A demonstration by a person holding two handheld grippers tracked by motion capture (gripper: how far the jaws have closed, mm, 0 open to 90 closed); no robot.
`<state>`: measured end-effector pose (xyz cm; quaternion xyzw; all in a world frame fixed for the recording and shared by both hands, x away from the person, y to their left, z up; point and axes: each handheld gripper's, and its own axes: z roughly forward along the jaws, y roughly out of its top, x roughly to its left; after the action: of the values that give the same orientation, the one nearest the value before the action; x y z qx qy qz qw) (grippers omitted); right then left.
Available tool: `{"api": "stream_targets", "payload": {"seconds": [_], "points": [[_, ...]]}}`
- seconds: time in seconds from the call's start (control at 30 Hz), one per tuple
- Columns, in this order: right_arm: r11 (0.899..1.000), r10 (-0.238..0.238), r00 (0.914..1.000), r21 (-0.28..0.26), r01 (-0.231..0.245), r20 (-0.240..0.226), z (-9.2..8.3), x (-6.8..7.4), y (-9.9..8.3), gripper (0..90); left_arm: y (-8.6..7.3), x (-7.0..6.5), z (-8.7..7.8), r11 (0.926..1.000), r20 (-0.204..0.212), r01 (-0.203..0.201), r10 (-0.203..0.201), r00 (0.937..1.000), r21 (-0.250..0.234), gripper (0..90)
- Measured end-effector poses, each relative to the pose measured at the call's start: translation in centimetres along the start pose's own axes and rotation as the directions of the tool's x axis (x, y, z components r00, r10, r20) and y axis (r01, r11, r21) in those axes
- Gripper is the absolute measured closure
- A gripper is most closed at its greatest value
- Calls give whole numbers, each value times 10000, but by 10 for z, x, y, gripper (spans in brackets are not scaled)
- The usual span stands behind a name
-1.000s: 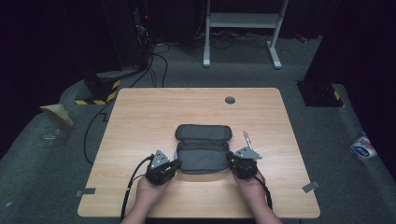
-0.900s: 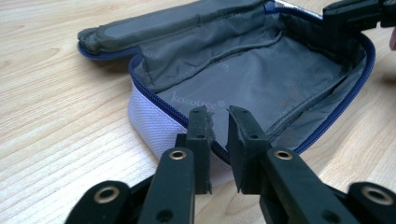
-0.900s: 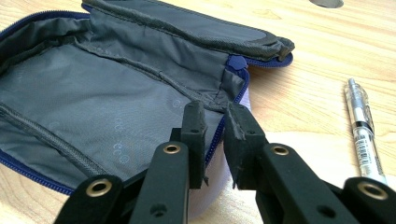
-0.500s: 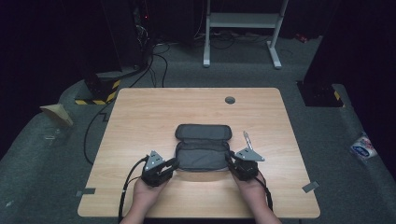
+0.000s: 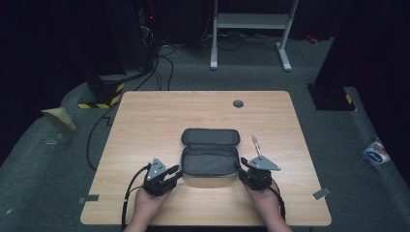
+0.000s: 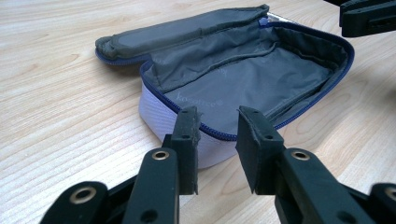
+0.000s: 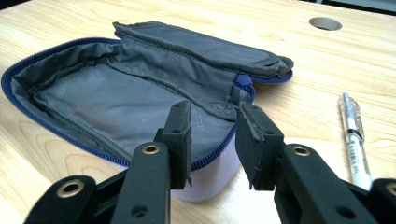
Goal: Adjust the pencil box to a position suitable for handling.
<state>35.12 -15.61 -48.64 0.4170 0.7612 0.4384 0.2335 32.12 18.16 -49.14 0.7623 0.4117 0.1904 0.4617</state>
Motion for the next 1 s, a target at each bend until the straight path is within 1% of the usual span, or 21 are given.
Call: {"api": "stream_targets", "payload": {"seconds": [0.1,0.13,0.27,0.43,0.5,0.53,0.67,0.73,0.77,0.83,0.93,1.0], "points": [[10000,24,10000,55,-24,-40,-3,-1,-2,654,0,-1,-1,10000,54,-53,53,10000,19,672],[10000,-61,10000,58,61,-37,-4,-1,-2,654,-1,-1,-1,9998,8,-171,171,9999,73,666],[10000,-40,10000,82,41,-88,-6,-2,-3,658,-2,-2,-3,9993,119,-283,280,9995,263,663],[10000,-68,10000,39,68,-66,-8,-5,-2,658,-4,-1,-8,9975,-64,-584,587,9983,400,638],[10000,-84,9999,34,84,-82,-9,-6,-2,662,-6,2,-11,9976,-89,-547,552,9984,424,630],[10000,-63,9999,14,63,-84,-10,-7,-2,662,-7,5,-12,9975,-145,-474,482,9987,515,627],[10000,6,9999,22,-5,-140,-10,-10,-1,661,-12,13,-17,9969,-509,-378,414,9978,695,613],[9999,80,9991,118,-75,-415,-10,-13,-1,663,-17,19,-19,9957,-716,-305,368,9968,872,590],[9998,96,9987,182,-87,-491,-9,-14,-2,664,-20,22,-20,9957,-804,-144,218,9965,917,584],[9997,124,9985,196,-114,-526,-9,-16,-2,667,-24,30,-22,9946,-962,-23,124,9953,1041,573],[9996,227,9987,147,-220,-465,-7,-21,-2,666,-30,40,-22,9907,-1192,140,23,9929,1353,590],[9999,76,9989,98,-71,-466,-8,-23,-1,672,-34,47,-22,9871,-1481,224,14,9890,1588,589]]}}
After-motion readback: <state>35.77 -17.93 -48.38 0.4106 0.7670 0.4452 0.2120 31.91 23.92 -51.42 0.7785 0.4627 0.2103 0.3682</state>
